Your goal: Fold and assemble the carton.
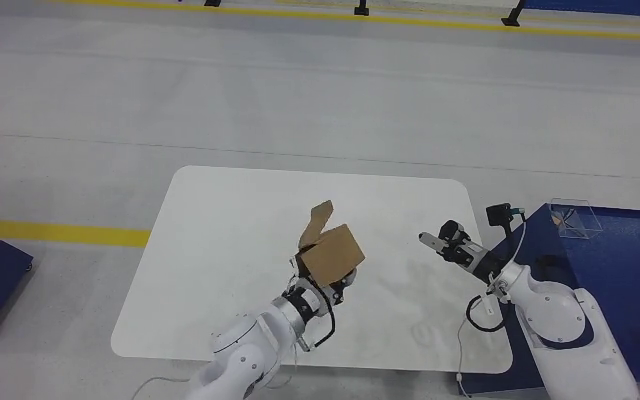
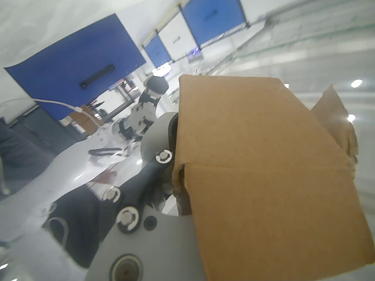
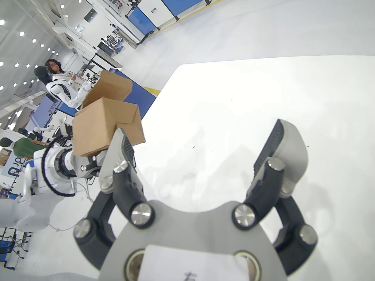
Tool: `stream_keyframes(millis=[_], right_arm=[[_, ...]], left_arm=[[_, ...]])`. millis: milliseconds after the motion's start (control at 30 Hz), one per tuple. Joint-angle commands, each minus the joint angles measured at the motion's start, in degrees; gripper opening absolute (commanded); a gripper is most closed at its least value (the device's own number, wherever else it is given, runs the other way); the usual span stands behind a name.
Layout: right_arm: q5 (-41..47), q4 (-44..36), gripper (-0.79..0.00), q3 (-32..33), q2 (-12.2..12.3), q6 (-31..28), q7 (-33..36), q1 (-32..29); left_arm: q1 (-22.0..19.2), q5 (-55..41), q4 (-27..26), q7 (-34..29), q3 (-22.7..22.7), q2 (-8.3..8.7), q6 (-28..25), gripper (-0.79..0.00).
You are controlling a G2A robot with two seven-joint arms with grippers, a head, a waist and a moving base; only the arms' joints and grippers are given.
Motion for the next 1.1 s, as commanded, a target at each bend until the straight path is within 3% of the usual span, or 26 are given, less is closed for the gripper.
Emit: stream_keyframes(millis=[0, 167, 267, 500, 700, 733, 767, 800, 933, 1067], right_arm=[[0.0, 0.0, 0.0, 0.0, 0.0, 0.0, 0.0, 0.0], [0.0, 0.0, 0.0, 0.0, 0.0, 0.0, 0.0, 0.0], [0.0, 0.0, 0.0, 0.0, 0.0, 0.0, 0.0, 0.0], [0.0, 0.0, 0.0, 0.0, 0.0, 0.0, 0.0, 0.0], [0.0, 0.0, 0.0, 0.0, 0.0, 0.0, 0.0, 0.0], [0.0, 0.0, 0.0, 0.0, 0.0, 0.0, 0.0, 0.0], [0.0, 0.0, 0.0, 0.0, 0.0, 0.0, 0.0, 0.0], [0.0, 0.0, 0.0, 0.0, 0.0, 0.0, 0.0, 0.0], [0.0, 0.0, 0.0, 0.0, 0.0, 0.0, 0.0, 0.0], [0.0, 0.0, 0.0, 0.0, 0.0, 0.0, 0.0, 0.0]], left_arm=[[-0.64, -3.69, 0.21, 13.84, 0.79, -0.8, -4.6, -0.785], [-2.75, -9.35, 4.02, 35.56, 2.52, -2.83, -16.28, -0.785], [-5.48, -10.0, 6.96, 45.82, 4.35, -3.89, -19.27, -0.785], [-11.49, -14.88, 14.15, 54.28, 8.92, -6.41, -19.46, -0.785], [-13.17, -16.18, 18.26, 53.68, 11.43, -7.89, -19.88, -0.785], [-13.25, -16.28, 18.55, 52.86, 11.6, -8.05, -19.68, -0.616], [-13.24, -16.38, 18.81, 52.1, 11.57, -8.16, -19.6, -0.391], [-13.24, -16.03, 18.92, 51.39, 11.6, -8.24, -19.34, 0.0], [-12.86, -14.28, 16.92, 47.92, 10.71, -8.22, -18.06, 0.0], [-9.9, -11.81, 9.93, 46.29, 9.12, -7.61, -16.19, 0.0]])
